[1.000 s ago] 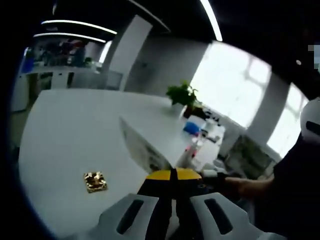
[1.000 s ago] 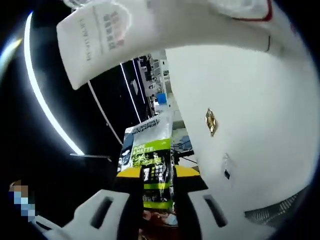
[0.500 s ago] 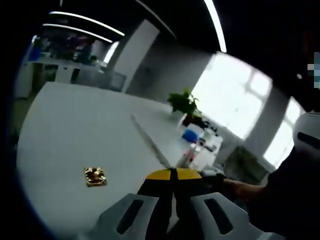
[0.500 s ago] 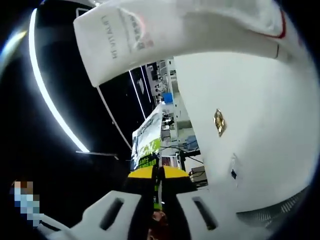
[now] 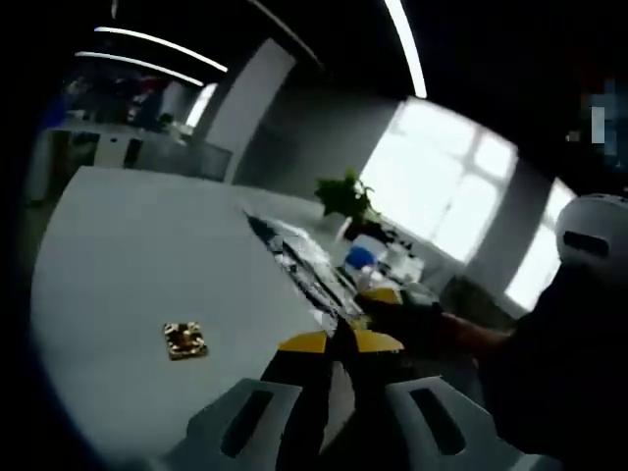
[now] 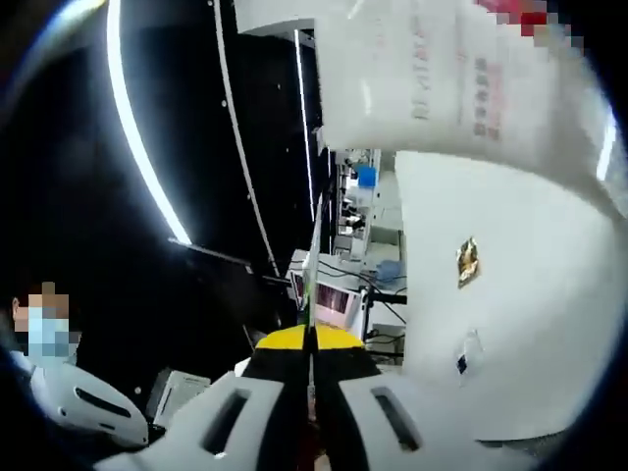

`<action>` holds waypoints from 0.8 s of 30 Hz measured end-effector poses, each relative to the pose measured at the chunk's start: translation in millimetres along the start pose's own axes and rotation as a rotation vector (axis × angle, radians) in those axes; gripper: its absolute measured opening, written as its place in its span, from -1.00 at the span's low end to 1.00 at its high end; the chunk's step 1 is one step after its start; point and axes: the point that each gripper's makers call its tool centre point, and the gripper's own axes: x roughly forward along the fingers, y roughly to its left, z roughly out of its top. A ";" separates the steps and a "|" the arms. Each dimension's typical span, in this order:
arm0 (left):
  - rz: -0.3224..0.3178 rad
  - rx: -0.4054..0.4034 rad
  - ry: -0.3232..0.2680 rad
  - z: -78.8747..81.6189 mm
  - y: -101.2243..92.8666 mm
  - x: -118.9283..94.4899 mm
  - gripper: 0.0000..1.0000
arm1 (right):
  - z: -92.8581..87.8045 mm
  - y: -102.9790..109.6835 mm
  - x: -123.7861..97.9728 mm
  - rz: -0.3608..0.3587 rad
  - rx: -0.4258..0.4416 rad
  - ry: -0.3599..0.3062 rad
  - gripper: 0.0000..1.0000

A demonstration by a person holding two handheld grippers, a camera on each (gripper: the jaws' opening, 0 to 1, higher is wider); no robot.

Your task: Arrange the skincare products in the storage area until every visible bottle or jar stands upright without overlapping.

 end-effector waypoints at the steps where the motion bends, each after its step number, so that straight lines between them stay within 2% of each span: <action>1: -0.009 0.010 0.005 -1.9 -1.9 0.8 -0.81 | 0.2 1.3 -0.2 0.004 -0.008 0.006 -0.99; 4: -0.069 -0.018 -0.020 -2.0 -10.1 4.0 -0.57 | 1.6 11.5 -4.0 0.030 -0.078 0.052 -0.99; 6: -0.107 -0.065 -0.031 -0.9 -14.1 5.1 -0.51 | 1.7 13.9 -8.2 0.032 -0.108 0.079 -0.99; 8: -0.113 -0.069 -0.053 2.5 -13.1 6.2 -0.47 | 1.5 16.2 -12.3 0.039 -0.116 0.094 -0.99; 11: -0.127 -0.098 -0.079 8.4 -11.2 8.2 -0.46 | -4.0 17.8 -16.6 0.038 -0.136 0.126 -0.99; 17: -0.132 -0.142 -0.094 14.5 -4.9 14.5 -0.40 | -14.9 23.1 -20.5 0.047 -0.162 0.162 -0.99; 24: -0.160 -0.169 -0.094 17.0 -2.5 22.1 -0.49 | -18.9 27.8 -27.5 0.063 -0.195 0.206 -0.99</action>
